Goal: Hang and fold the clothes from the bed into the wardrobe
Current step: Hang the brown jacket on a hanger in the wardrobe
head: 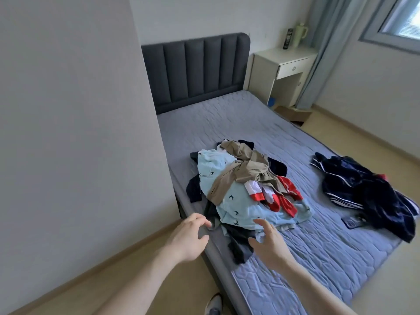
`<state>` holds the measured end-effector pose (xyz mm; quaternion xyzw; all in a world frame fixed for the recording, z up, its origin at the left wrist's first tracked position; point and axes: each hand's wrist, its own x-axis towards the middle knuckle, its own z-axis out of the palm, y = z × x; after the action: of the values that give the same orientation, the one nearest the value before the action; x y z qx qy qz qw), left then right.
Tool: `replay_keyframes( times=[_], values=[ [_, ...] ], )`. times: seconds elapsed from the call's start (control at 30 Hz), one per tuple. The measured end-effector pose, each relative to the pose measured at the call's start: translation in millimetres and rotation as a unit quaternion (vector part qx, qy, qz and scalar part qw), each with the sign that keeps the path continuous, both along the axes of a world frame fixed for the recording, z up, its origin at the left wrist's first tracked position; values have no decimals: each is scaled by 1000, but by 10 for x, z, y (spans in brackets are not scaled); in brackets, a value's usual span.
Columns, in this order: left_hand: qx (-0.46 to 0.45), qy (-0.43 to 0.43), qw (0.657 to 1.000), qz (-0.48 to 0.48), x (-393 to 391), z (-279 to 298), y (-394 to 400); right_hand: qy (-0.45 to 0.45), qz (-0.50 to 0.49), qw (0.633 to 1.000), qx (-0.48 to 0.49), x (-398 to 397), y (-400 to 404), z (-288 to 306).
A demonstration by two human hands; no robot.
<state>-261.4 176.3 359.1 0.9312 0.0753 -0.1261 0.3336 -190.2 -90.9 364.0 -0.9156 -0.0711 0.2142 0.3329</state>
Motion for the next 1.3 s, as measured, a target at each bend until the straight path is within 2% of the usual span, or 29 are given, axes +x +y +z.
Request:
replay_keyframes(
  times=[0.2, 0.37, 0.5, 0.7, 0.83, 0.9, 1.0, 1.1, 1.2, 1.3],
  values=[
    [-40, 62, 997, -12, 1848, -542, -49, 5, -49, 999, -8, 1369, -16, -270],
    [20, 118, 991, -54, 3343, -1221, -312, 11, -75, 997, -29, 2335, -191, -734],
    [61, 138, 987, -55, 4196, -1824, -556, 6, -95, 995, -36, 2831, -330, -1201],
    [102, 119, 984, -84, 5136, -2737, -984, 14, -124, 992, -11, 3282, -638, -2021],
    [121, 144, 978, -93, 5371, -3207, -1058, 16, -131, 991, -9, 3426, -783, -2404],
    [95, 134, 984, -70, 5380, -3294, -1037, 23, -130, 991, -7, 3418, -810, -2493],
    [-42, 71, 996, 43, 5370, -3115, -984, 23, -133, 991, -2, 3389, -816, -2500],
    [-241, -27, 958, 152, 5263, -2493, -893, 32, -141, 990, 2, 3342, -772, -2348],
    [-368, -95, 911, 158, 5052, -1498, -713, 26, -138, 990, 13, 3299, -684, -2007],
    [-429, -170, 877, 135, 4721, -361, -510, 8, -130, 991, 29, 3245, -532, -1462]
  ],
)
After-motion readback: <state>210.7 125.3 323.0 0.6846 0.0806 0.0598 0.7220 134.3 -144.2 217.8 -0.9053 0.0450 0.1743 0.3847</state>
